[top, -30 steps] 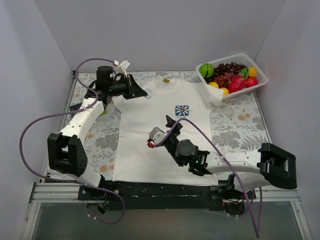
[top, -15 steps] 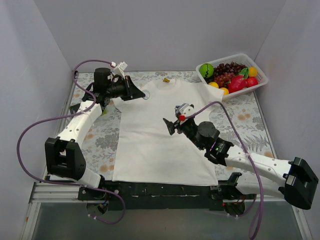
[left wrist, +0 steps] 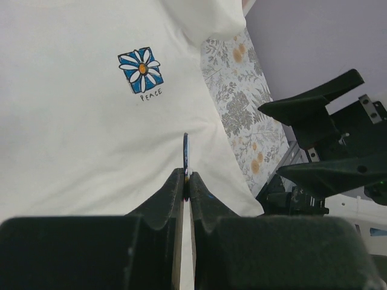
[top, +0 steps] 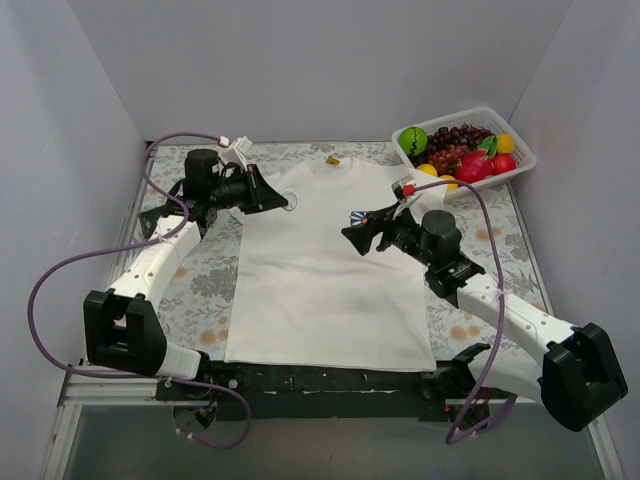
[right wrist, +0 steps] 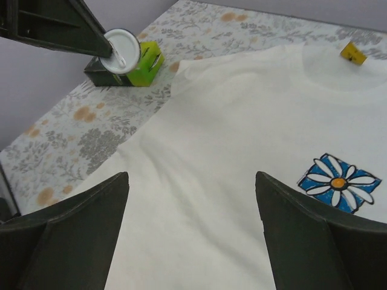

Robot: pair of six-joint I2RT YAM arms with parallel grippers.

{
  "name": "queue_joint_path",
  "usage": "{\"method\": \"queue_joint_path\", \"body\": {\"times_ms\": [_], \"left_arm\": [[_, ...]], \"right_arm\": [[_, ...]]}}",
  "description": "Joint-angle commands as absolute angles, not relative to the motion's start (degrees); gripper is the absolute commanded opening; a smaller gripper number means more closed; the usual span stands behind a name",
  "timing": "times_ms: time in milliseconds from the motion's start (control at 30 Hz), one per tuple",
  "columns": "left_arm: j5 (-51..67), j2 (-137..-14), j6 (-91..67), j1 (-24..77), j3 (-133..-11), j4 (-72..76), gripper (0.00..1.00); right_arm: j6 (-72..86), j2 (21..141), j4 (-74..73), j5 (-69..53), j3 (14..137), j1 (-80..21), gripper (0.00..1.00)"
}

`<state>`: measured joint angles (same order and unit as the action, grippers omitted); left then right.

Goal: Pin the brooch onto the clothing

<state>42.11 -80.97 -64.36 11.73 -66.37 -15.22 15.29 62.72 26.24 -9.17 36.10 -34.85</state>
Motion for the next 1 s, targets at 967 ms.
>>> {"method": "queue_joint_path", "body": {"times_ms": [967], "left_arm": [[47.1,-66.5,-73.6,13.6,-48.9,6.8,0.0]], "right_arm": [[51.0,87.2,55.8,-44.1,46.8,-29.9,0.72]]}}
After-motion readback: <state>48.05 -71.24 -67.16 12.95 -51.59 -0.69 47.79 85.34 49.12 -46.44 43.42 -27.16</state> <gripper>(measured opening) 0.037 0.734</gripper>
